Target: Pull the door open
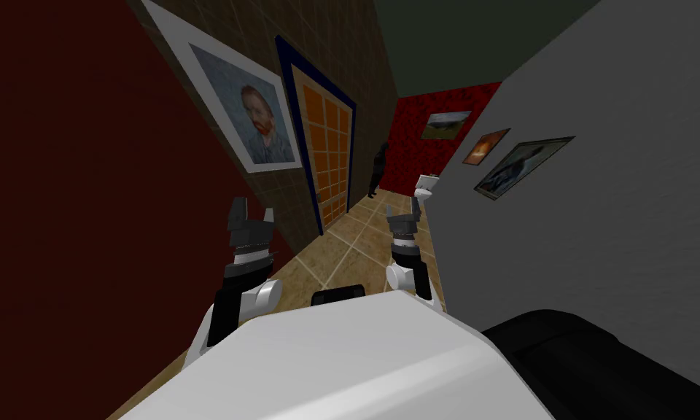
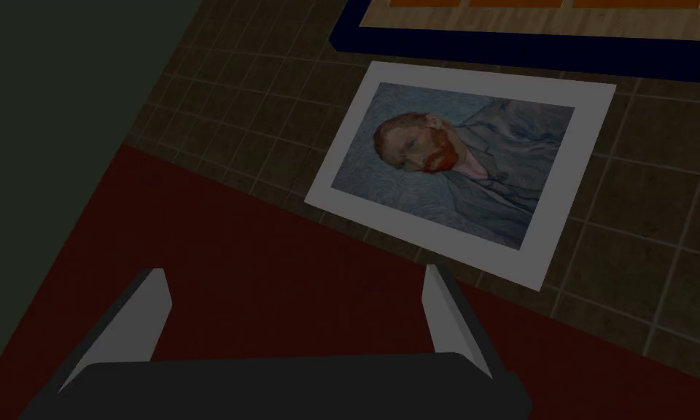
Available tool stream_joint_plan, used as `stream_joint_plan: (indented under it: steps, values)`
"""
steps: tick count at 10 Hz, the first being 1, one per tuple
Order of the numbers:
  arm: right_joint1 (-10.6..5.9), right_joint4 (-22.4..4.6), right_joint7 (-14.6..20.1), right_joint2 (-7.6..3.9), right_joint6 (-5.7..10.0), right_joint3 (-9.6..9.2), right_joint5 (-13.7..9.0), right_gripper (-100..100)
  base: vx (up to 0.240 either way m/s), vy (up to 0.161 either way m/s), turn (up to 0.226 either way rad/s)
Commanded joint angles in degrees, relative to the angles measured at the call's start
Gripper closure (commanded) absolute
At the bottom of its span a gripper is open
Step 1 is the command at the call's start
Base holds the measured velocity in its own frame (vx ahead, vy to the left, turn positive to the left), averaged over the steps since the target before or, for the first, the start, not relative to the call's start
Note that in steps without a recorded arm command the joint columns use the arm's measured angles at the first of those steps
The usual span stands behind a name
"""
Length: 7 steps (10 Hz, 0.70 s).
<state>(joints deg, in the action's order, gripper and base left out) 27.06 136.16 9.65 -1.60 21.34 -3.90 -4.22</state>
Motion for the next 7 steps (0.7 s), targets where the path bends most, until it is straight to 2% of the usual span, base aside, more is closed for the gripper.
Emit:
stream_joint_plan:
  steps: [1, 3, 7]
  values:
    - [-0.4, -1.8, 1.2, -0.48, 0.69, -0.17, -1.0, -100, 0.135, -0.065, 0.28]
    - [-0.99, -4.4, 2.9, -1.08, 1.69, -0.43, -2.6, -100, 0.125, -0.005, 0.25]
    - [-2.0, -8.9, 5.9, -1.98, 3.43, -0.87, -5.2, -100, 0.12, -0.027, 0.194]
